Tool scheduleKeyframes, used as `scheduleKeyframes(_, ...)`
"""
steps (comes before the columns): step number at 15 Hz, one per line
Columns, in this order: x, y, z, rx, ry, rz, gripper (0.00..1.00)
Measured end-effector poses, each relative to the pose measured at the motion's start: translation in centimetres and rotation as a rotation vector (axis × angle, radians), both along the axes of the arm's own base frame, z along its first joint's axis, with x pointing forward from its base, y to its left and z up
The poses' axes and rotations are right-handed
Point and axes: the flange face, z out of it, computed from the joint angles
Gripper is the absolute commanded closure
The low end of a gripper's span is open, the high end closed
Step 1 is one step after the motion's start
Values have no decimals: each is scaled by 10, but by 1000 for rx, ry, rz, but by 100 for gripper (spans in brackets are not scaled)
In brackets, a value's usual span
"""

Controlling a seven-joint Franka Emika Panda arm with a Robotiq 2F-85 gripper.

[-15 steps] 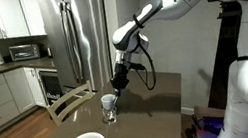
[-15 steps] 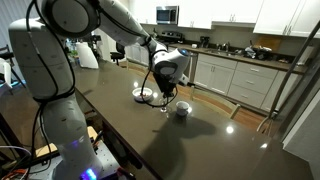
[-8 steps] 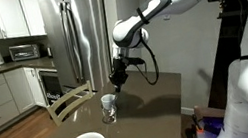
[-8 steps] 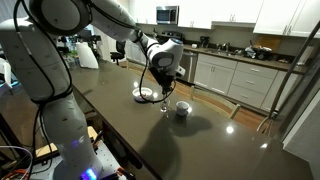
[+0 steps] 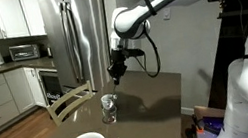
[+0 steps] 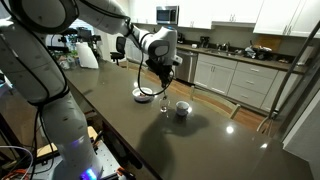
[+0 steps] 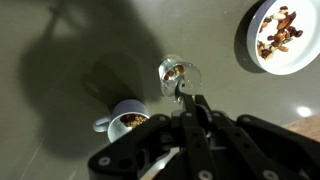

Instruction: Use the silver spoon to scoop some of the contents in the bowl into the glass cup

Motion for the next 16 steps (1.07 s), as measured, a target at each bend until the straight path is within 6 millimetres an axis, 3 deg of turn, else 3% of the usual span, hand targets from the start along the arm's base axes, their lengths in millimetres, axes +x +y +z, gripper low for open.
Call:
scheduleKeyframes(4,-3,11,19,-2,-37,21,96)
scheduleKeyframes(8,-6,34,32,-5,-63,66,96)
scheduleKeyframes(16,-12,91,35,2,-70,179,96)
